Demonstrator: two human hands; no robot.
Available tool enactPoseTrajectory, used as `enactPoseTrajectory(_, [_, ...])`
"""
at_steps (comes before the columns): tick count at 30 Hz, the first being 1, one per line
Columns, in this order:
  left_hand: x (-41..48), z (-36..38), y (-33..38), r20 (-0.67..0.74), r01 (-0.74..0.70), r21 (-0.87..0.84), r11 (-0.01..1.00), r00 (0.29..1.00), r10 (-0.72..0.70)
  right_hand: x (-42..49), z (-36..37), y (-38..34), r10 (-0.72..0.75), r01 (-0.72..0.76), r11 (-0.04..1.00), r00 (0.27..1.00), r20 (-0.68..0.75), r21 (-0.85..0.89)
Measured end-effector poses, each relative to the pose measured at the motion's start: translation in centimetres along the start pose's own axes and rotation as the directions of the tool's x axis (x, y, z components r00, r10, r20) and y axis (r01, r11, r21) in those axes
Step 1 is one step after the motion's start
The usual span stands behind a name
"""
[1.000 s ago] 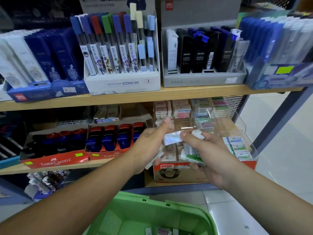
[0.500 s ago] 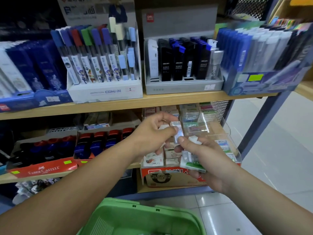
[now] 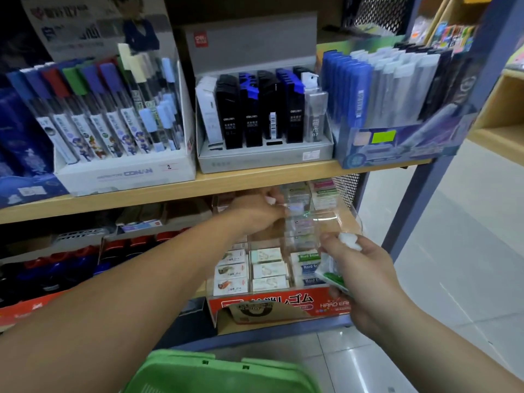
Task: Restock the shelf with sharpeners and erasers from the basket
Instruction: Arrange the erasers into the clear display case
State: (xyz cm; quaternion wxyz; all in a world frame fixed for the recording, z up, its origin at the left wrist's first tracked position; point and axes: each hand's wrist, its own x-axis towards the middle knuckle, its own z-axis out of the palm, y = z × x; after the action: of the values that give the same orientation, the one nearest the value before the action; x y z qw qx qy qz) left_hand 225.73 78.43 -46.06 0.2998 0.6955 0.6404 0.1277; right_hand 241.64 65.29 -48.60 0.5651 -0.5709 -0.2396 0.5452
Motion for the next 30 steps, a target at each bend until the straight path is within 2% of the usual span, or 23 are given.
enactPoseTrajectory(4, [2.4,1.5,-0.1,-0.046,-0.135,0.055,0.989,0.989,0.137,-0.3,-0.8,-0.3,0.009,-0.009,1.000,1.000,-0.004,-0.030])
enactPoseTrajectory(9, [2.9,2.5,0.1,-0.030,-0.219,0.331,0.918,0.970,0.242,-0.5,-0.8,-0.4,0.026,-0.026,0.999,1.000,0.010,-0.025])
enactPoseTrajectory(11, [2.7,2.7,-0.1,-0.008,-0.262,0.388,0.883,0.958,0.288,-0.4,-0.7,-0.2,0.031,-0.030,0.999,0.999,0.016,-0.018])
enactPoseTrajectory(14, [1.9,2.9,-0.8,0.034,-0.324,0.393,0.860,0.940,0.339,-0.5,-0.4,-0.2,0.039,-0.038,0.999,0.999,0.027,-0.014])
enactPoseTrajectory(18, [1.5,3.2,-1.5,0.004,-0.381,0.325,0.866,0.916,0.402,-0.9,0.3,-0.2,0.045,-0.044,0.999,0.999,0.027,-0.019])
enactPoseTrajectory(21, [1.8,2.9,-1.6,0.032,-0.381,0.275,0.883,0.921,0.388,-1.0,0.5,-0.2,0.054,-0.054,0.998,0.998,0.038,-0.011])
enactPoseTrajectory(28, [2.0,2.9,-2.5,0.004,-0.419,0.415,0.807,0.888,0.459,-0.9,0.5,-0.2,0.054,-0.053,0.999,0.998,0.044,-0.007])
enactPoseTrajectory(30, [1.6,2.9,-2.4,-0.018,-0.429,0.404,0.808,0.880,0.476,-0.9,0.4,-0.2,0.049,-0.049,0.999,0.998,0.043,-0.008])
